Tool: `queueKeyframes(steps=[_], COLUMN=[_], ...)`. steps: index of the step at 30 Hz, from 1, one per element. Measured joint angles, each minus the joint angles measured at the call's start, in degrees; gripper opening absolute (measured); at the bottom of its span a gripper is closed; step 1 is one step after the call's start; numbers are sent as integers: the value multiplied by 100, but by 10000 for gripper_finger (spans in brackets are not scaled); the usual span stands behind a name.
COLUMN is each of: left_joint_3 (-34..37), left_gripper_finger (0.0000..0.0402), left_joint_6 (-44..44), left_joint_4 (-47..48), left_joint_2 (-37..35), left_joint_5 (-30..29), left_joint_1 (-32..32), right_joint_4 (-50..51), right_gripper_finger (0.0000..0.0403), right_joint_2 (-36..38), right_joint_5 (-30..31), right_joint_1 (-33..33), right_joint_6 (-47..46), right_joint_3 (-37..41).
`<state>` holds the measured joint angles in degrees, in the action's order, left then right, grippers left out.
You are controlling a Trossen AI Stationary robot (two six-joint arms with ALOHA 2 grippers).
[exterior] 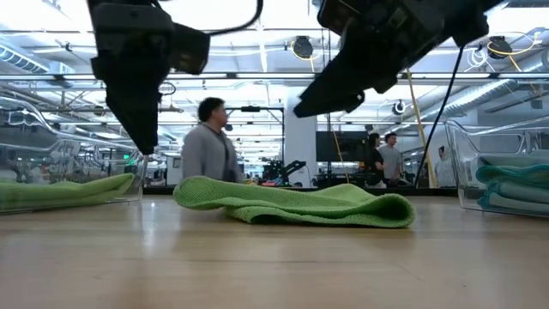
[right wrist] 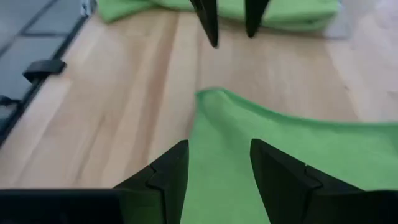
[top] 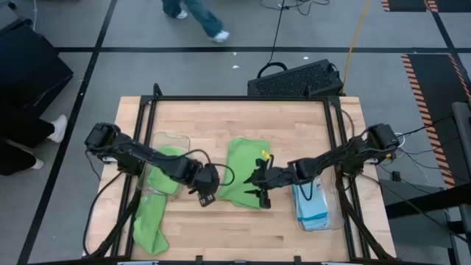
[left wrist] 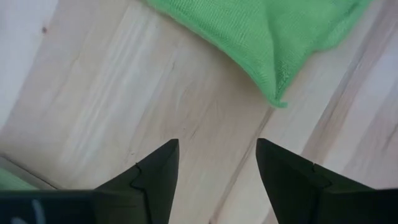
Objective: Sort microfiber towel by color & place in baskets
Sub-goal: Fold the right green microfiber towel
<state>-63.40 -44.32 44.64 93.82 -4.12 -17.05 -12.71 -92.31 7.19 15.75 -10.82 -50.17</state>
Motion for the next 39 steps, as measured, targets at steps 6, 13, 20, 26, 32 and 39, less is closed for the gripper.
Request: queueKeyframes(steps=[6, 13, 20, 26, 32, 39], left_joint_3=[82, 361, 619, 632, 632, 632], left_gripper_finger=[216, 216, 216, 216, 216, 216], left_joint_6=[-281, -539, -85, 384, 852, 1106], left_joint_4=[-397, -403, 141, 676, 650, 627], left_joint_2=[0, 2, 4, 4, 4, 4], left_joint_5=[-341, 19, 586, 567, 408, 367], left_joint_1=[-319, -338, -406, -671, -772, -779], right_joint_4=[-234, 1136, 2072, 2568, 2793, 2780], right_gripper_finger=[164, 164, 164, 164, 164, 158], right_joint_2=[-1114, -2536, -3318, -3494, -3493, -3493], right_joint_5=[-91, 575, 1680, 1525, 1522, 1353], right_joint_1=[168, 425, 401, 390, 435, 373], right_joint_6=[-134, -33, -345, -346, -391, -649], right_joint_3=[-663, -2957, -4261, -4306, -4306, -4107])
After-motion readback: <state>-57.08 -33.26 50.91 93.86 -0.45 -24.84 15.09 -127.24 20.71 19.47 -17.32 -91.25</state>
